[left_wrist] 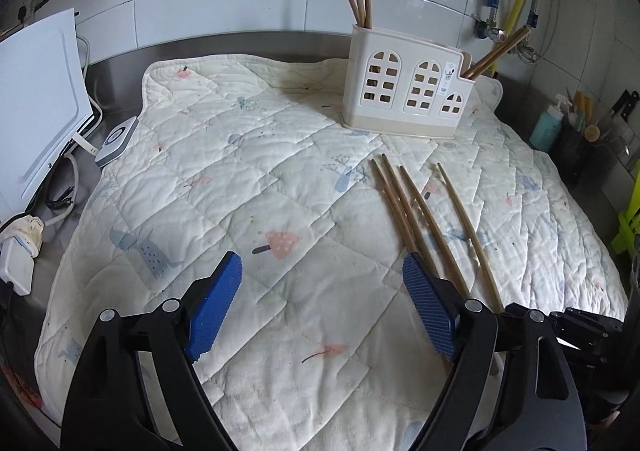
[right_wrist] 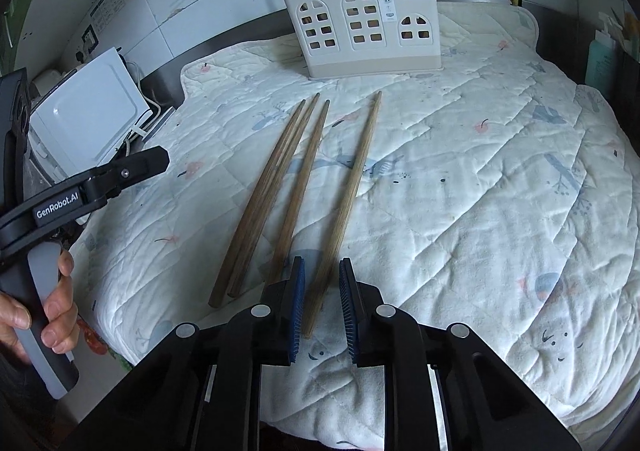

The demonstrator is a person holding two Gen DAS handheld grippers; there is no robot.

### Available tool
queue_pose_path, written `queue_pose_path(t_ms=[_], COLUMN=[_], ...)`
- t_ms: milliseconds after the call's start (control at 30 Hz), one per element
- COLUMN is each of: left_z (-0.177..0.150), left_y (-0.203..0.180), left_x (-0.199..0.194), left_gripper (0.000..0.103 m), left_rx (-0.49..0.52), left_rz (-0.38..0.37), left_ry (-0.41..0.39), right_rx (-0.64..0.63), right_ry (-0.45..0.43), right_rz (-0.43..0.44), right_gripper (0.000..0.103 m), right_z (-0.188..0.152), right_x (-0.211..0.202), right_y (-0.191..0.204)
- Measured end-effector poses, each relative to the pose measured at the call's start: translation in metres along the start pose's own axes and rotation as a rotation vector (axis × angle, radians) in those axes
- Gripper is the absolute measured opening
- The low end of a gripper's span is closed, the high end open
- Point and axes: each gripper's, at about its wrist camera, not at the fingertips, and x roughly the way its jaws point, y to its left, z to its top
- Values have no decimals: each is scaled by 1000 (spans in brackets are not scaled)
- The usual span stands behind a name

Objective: Organize utensils
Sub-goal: 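Move both open grippers from the holder down to the remaining chopsticks, then close the right gripper on a chopstick while the left gripper lowers and grasps another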

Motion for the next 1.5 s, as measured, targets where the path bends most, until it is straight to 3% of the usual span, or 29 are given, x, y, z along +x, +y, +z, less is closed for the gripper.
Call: queue_pose_path(t_ms=[267, 600, 1000, 1500], left_z=[-9, -14, -16, -15], left_y=[-7, -27, -39, -46], left_x=[10, 25, 47, 63], left_gripper=[87, 91, 92, 97], left_rx=[7, 38, 3, 44], left_rz=[-11, -43, 1, 96], left_ry=[36, 86, 164, 186], right_rx=[-1, -7, 24, 29], right_ry=[-13, -44, -38, -43], right_rz=[-37, -99, -78, -66], right_gripper=[7, 7, 7, 7], right_z=[2, 0, -5, -5], right_x=[-1, -14, -15, -14], right_y=[-5, -21, -36, -39])
